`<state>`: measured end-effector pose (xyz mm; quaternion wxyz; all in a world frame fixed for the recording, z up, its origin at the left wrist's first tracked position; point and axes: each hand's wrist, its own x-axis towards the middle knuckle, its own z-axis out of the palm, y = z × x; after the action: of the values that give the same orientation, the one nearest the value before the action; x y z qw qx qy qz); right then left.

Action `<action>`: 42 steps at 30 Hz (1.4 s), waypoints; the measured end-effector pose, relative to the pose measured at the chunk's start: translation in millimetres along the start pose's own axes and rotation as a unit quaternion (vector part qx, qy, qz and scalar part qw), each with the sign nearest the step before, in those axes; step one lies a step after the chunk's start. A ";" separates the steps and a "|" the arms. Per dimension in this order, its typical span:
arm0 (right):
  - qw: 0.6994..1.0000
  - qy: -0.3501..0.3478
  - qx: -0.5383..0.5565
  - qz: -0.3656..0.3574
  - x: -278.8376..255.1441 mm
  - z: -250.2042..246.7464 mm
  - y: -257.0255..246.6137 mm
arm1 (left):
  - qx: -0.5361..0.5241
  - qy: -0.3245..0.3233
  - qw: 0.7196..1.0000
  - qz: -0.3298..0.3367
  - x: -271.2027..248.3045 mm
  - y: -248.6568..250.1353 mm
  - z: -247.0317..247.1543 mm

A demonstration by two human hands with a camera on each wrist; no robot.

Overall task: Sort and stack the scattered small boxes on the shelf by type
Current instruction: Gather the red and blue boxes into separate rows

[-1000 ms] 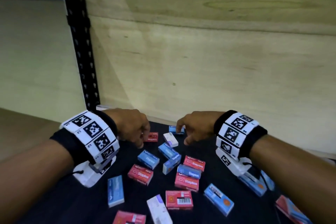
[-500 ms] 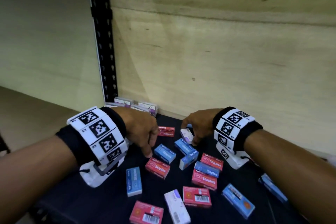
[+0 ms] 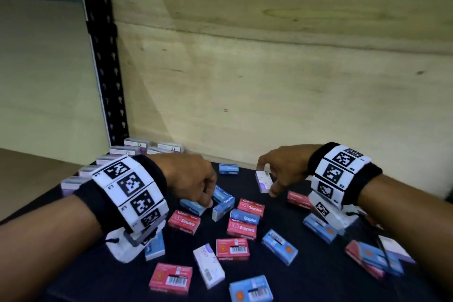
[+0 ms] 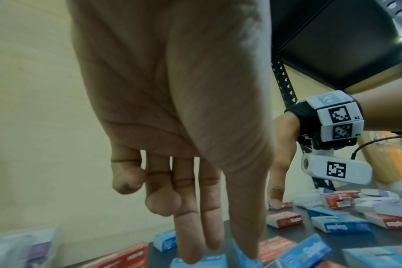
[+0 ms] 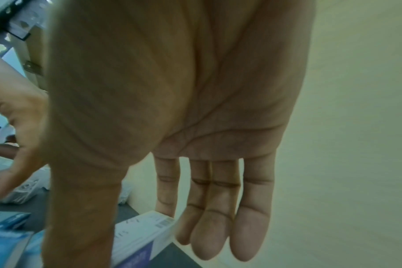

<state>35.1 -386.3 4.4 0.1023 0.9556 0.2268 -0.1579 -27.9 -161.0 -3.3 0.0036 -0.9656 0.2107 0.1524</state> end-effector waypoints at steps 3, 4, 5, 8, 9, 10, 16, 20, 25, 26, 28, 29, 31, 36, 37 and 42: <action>0.999 -0.001 -0.002 0.044 -32.0 11.9 27.9 | 0.026 0.012 0.999 0.030 6.8 18.1 -2.2; 0.998 -0.002 -0.005 0.063 -43.8 16.5 39.1 | 0.033 0.017 0.998 0.042 10.6 24.9 -2.2; 0.997 -0.003 -0.007 0.081 -53.9 19.7 48.2 | 0.037 0.019 0.998 0.052 13.6 29.7 -2.0; 0.990 -0.022 -0.015 0.136 -85.7 31.9 75.0 | 0.029 0.019 0.996 0.082 24.2 50.4 -2.1; 0.988 -0.030 -0.018 0.152 -96.9 36.7 83.2 | 0.030 0.019 0.995 0.094 27.9 60.0 -2.9; 0.986 -0.038 -0.020 0.164 -105.4 40.6 89.8 | 0.034 0.019 0.994 0.103 30.7 67.4 -3.3; 0.971 -0.050 0.013 0.234 -153.4 62.7 127.3 | 0.058 0.009 0.989 0.138 51.5 105.0 -1.4; 0.962 -0.058 0.019 0.265 -169.4 77.2 148.5 | 0.076 -0.005 0.986 0.150 59.2 118.7 0.4; 0.955 -0.085 -0.004 0.284 -186.2 90.7 161.8 | 0.093 -0.009 0.984 0.153 66.8 132.4 -0.4; 0.953 -0.086 -0.001 0.290 -189.3 92.8 163.1 | 0.095 -0.008 0.984 0.153 69.0 135.1 -0.7; 0.952 -0.079 0.010 0.296 -191.7 96.3 166.0 | 0.091 -0.010 0.984 0.153 71.6 137.2 -0.4; 0.952 -0.074 0.016 0.298 -192.1 97.7 167.9 | 0.091 -0.013 0.984 0.153 72.9 138.9 -0.6; 0.951 -0.067 0.030 0.301 -190.2 100.5 170.7 | 0.089 -0.020 0.984 0.152 74.4 139.6 -0.6; 0.946 -0.074 0.078 0.306 -184.0 103.7 173.8 | 0.075 -0.024 0.987 0.140 74.5 133.7 0.2; 0.944 -0.084 0.080 0.309 -183.5 102.9 172.2 | 0.073 -0.025 0.988 0.135 73.9 131.5 0.2; 0.942 -0.100 0.065 0.313 -180.6 95.3 163.4 | 0.063 -0.026 0.991 0.112 67.9 117.6 -5.3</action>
<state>-66.2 -627.4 -1.1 0.1063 0.9623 -0.1060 -0.2269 -15.6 -296.1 -11.6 0.0525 -0.9296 0.3263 0.1634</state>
